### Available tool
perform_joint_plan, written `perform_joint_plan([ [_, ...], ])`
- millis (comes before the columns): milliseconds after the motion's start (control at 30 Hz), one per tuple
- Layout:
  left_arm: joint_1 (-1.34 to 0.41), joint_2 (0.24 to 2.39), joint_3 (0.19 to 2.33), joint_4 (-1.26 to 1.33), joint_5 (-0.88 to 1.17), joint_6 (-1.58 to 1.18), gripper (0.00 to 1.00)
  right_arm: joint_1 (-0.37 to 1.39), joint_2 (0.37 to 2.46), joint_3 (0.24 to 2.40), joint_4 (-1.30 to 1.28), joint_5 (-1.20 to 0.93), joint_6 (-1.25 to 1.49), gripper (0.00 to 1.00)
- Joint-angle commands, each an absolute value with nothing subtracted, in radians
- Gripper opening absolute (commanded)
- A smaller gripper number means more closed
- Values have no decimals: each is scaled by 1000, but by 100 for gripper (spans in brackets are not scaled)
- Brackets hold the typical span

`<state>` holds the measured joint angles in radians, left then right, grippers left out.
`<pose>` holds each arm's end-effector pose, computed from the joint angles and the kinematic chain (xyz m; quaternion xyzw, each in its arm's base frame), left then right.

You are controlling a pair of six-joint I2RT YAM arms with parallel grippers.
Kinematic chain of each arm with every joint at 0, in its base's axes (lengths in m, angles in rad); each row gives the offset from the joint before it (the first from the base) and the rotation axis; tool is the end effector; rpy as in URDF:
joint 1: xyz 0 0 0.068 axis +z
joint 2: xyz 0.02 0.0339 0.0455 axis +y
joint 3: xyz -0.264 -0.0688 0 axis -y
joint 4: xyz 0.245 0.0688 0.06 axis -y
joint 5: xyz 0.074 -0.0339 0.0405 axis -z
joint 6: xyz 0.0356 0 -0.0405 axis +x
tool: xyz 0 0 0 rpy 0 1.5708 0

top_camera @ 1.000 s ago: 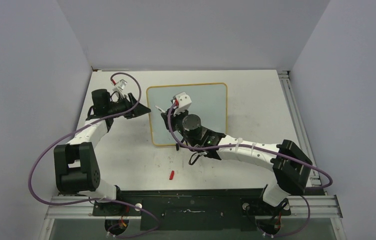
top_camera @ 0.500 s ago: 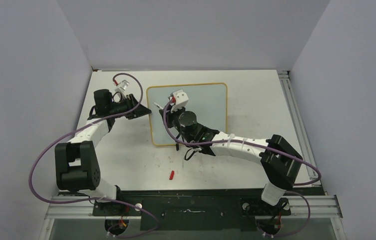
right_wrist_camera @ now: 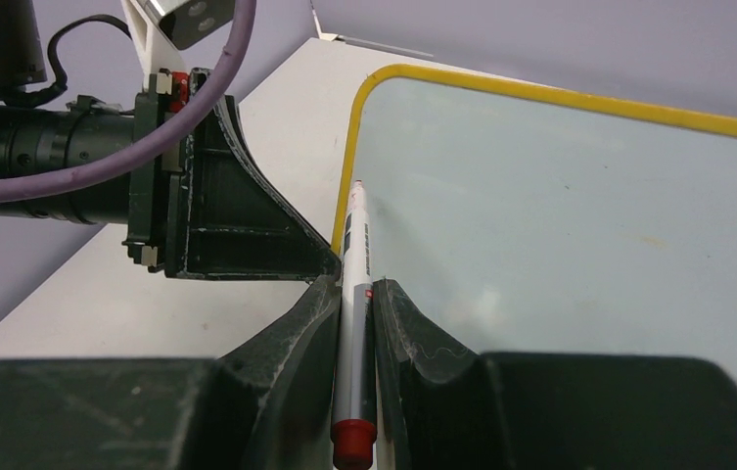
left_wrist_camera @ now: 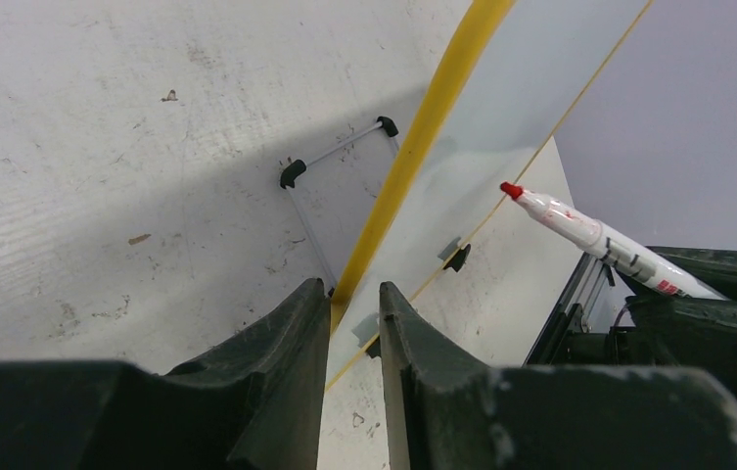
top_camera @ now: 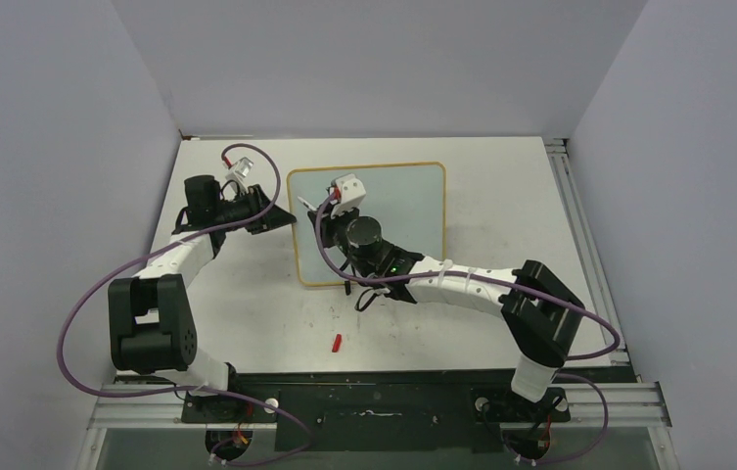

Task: Write a sentence on the whiteboard

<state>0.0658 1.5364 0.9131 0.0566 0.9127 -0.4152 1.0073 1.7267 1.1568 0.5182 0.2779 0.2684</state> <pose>0.3268 -0.0067 0.2316 0.0185 0.8148 -0.4555 0.3583 0.2260 0.3395 0.2870 -0.1704 0.7041 0.3254 0.6077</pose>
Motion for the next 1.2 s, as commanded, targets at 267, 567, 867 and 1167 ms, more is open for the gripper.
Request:
perform_joint_plan([
  [267, 60, 1541, 928, 83, 917, -407, 18, 1000, 1756, 1191, 597, 322, 258, 5],
  [567, 60, 1542, 929, 82, 918, -405, 15, 991, 1767, 1182, 595, 334, 268, 5],
  [867, 57, 1539, 928, 81, 919, -402, 11, 983, 1770, 1177, 587, 347, 273, 5],
  [1167, 52, 1535, 928, 80, 917, -400, 10, 983, 1749, 1144, 584, 380, 278, 5],
])
